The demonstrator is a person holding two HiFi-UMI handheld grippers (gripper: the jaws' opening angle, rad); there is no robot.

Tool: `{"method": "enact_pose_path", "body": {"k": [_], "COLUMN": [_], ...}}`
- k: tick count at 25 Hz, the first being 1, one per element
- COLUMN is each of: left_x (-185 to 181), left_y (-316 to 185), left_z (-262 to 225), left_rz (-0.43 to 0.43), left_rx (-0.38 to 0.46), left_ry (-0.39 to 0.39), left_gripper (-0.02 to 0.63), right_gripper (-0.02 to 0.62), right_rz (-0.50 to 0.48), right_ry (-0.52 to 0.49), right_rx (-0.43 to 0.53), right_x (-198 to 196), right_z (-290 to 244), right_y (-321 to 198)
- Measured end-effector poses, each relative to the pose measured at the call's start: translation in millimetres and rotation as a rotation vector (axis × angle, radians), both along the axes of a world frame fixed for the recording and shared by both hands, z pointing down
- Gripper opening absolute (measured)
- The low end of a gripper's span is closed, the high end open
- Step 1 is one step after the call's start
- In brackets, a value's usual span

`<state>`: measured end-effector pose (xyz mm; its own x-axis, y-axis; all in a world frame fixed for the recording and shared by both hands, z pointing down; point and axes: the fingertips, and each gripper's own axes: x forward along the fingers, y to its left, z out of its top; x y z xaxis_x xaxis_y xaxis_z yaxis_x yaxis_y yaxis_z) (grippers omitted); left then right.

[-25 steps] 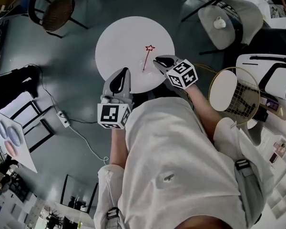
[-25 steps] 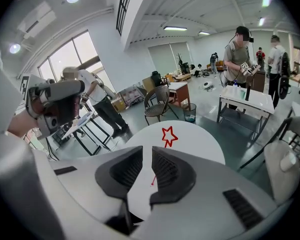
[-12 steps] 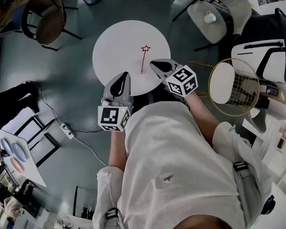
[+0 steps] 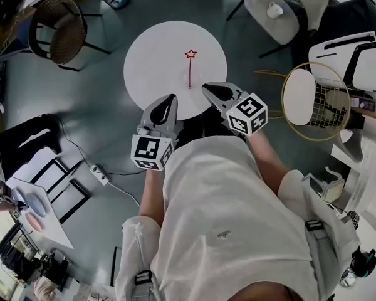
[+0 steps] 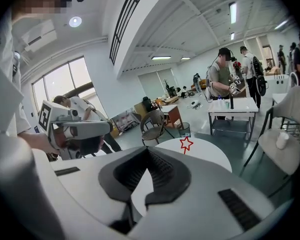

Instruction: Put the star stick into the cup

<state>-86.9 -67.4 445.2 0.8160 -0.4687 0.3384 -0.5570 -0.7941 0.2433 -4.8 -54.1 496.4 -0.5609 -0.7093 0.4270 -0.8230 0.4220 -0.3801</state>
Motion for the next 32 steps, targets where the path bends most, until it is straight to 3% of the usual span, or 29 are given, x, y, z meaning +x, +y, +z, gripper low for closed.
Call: {"method": "enact_pose_path", "body": {"k": [11,20,32], "left_x": [38,82,71], "left_y": [52,140,241], "left_z": [-21,-21,-3], "left_rz": [-0.041,-0.150,-0.320], "left_rx": [0.006,-0.065,-0.098], "left_ry": [0.058,0.150,0.154], "left_gripper": [0.011,0.011,0.011], "right_gripper": [0.009,0.009,0.009], "right_rz": [-0.011,-0.066,-0.171], "right_ry": [-0.019,-0.049,-0.063], "right_rx": [0.092,0.056,0.044], "right_x": [36,78,81], "right_z": [-36,-22,-10], "right_y": [54,148,221]}}
